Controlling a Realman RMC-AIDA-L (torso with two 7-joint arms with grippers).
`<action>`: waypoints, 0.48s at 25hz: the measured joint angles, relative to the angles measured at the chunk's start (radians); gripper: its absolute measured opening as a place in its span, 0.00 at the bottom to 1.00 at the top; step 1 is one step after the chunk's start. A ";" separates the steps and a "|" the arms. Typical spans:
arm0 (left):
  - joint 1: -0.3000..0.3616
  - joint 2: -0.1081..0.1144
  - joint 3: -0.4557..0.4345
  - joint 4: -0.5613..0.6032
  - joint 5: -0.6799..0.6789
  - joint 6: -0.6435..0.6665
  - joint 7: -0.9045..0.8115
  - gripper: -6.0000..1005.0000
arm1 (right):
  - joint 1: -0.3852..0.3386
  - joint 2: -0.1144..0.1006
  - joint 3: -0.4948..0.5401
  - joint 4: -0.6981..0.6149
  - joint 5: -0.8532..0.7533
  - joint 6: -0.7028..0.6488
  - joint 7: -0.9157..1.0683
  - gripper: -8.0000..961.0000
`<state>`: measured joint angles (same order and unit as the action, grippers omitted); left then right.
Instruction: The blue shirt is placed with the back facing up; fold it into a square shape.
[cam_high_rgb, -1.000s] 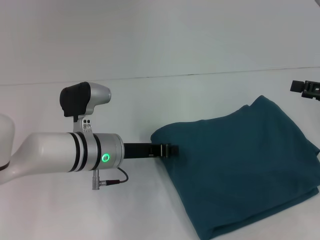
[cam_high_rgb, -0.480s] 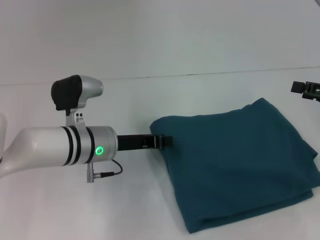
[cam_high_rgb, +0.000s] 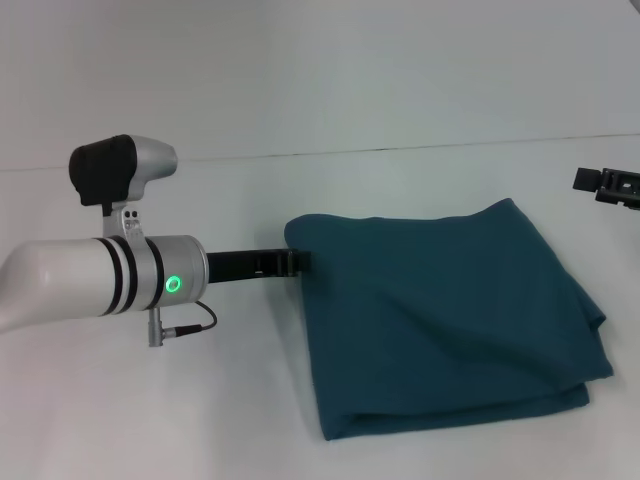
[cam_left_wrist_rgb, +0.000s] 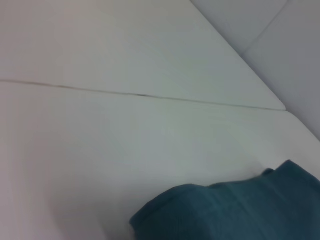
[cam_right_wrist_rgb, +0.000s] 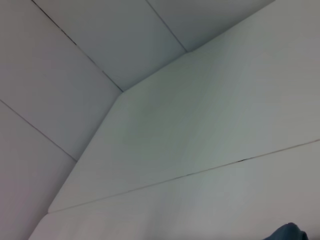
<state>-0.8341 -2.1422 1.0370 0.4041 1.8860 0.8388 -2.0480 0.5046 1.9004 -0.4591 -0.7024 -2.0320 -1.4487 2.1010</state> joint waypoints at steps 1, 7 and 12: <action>0.003 0.002 0.000 0.006 0.000 0.000 -0.001 0.01 | 0.000 0.000 0.000 0.000 0.000 -0.001 0.001 0.78; 0.020 0.014 0.004 0.025 0.002 0.017 -0.003 0.01 | -0.004 0.000 0.002 0.000 0.000 -0.006 0.006 0.78; 0.046 0.031 0.004 0.064 0.006 0.061 -0.004 0.01 | -0.009 -0.002 -0.002 0.001 -0.004 -0.007 0.016 0.78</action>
<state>-0.7880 -2.1113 1.0413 0.4681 1.8918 0.8999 -2.0516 0.4953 1.8984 -0.4615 -0.7018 -2.0363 -1.4557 2.1172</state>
